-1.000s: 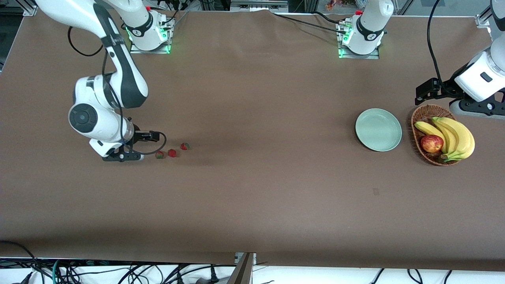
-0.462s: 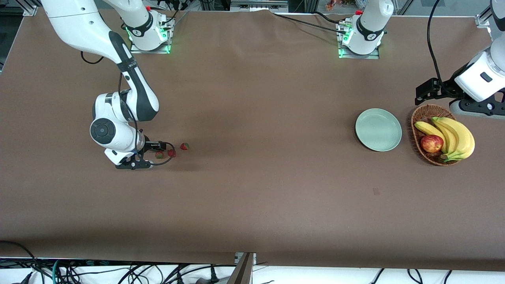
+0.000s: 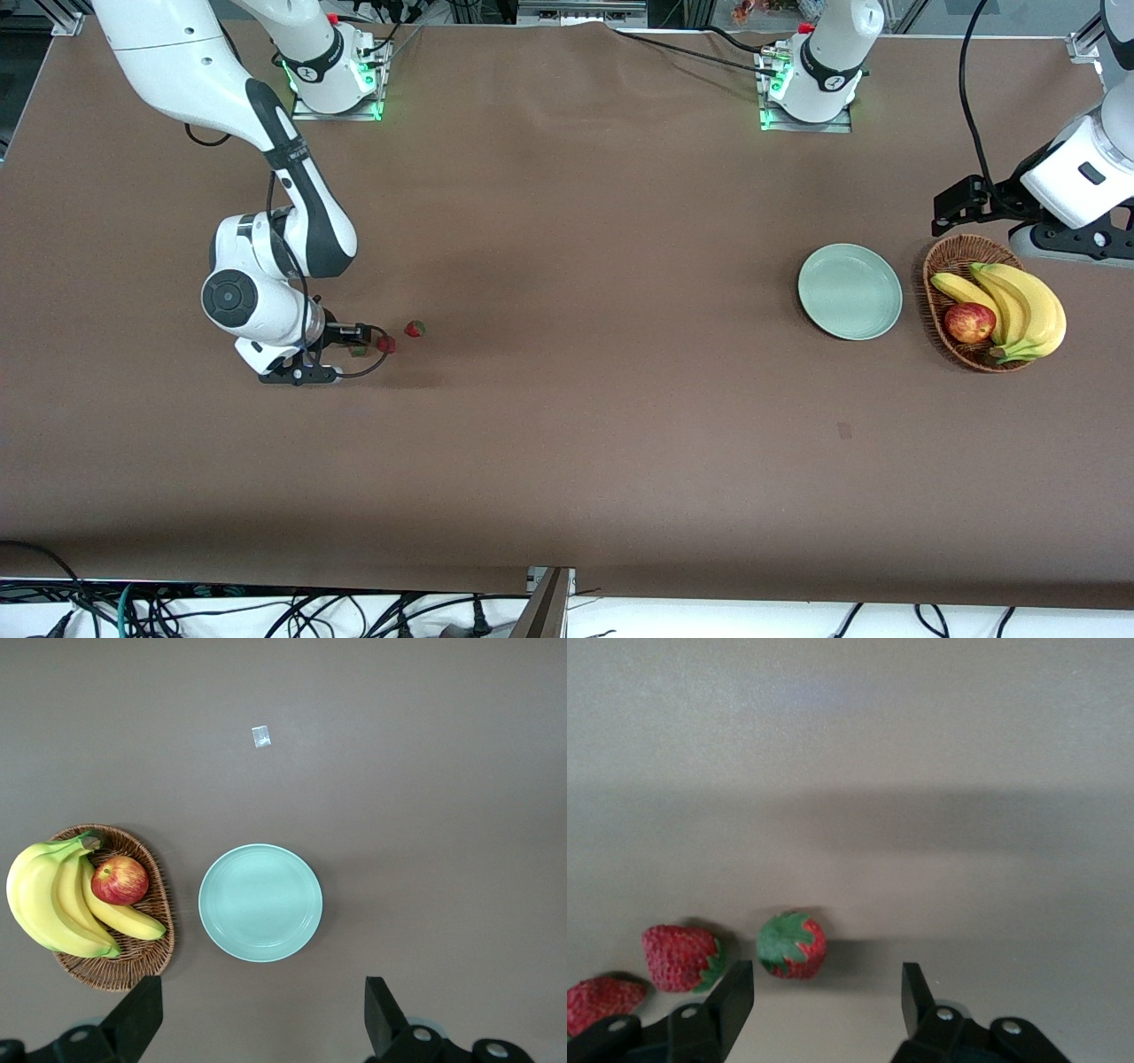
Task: Collect all strawberries into plate
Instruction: 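Reach the right gripper down and grasp the first red strawberry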
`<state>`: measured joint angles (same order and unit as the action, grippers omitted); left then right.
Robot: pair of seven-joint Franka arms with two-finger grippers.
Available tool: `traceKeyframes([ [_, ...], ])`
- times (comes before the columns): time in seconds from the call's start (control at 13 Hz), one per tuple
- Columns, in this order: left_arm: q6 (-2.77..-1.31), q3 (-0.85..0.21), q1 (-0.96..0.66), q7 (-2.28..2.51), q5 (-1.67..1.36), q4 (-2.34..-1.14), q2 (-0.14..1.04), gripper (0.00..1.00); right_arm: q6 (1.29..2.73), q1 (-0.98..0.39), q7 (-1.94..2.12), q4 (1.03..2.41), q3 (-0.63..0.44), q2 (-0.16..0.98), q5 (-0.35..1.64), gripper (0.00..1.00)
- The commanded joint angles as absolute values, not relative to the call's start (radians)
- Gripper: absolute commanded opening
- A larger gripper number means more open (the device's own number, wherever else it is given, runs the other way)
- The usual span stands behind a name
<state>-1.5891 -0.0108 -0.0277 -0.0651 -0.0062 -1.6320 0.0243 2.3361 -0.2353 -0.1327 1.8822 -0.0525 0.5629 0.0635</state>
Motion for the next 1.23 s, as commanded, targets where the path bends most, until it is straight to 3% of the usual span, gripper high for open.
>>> traceKeyframes([
  [0.0, -1.595, -0.005, -0.032, -0.067, -0.006, -1.632, 0.025, 1.0, 2.373, -0.229, -0.115, 1.859, -0.048, 0.6, 0.089, 0.76],
  [0.15, -1.595, -0.005, -0.032, -0.067, -0.006, -1.632, 0.025, 1.0, 2.376, -0.227, -0.115, 1.859, -0.046, 0.601, 0.089, 0.72],
  [0.46, -1.595, -0.005, -0.032, -0.066, -0.006, -1.632, 0.025, 1.0, 2.376, -0.229, -0.112, 1.858, -0.046, 0.601, 0.089, 0.34],
  [0.62, -1.595, -0.005, -0.032, -0.067, -0.006, -1.632, 0.025, 1.0, 2.376, -0.227, -0.109, 1.858, -0.048, 0.601, 0.089, 0.2],
  [0.85, -1.595, -0.005, -0.032, -0.067, -0.006, -1.631, 0.023, 1.0, 2.317, -0.233, -0.107, 1.813, -0.046, 0.592, 0.091, 0.2],
  [1.15, -1.594, -0.005, -0.031, -0.066, -0.006, -1.632, 0.025, 1.0, 2.071, -0.253, -0.161, 1.619, -0.04, 0.598, 0.195, 0.2],
])
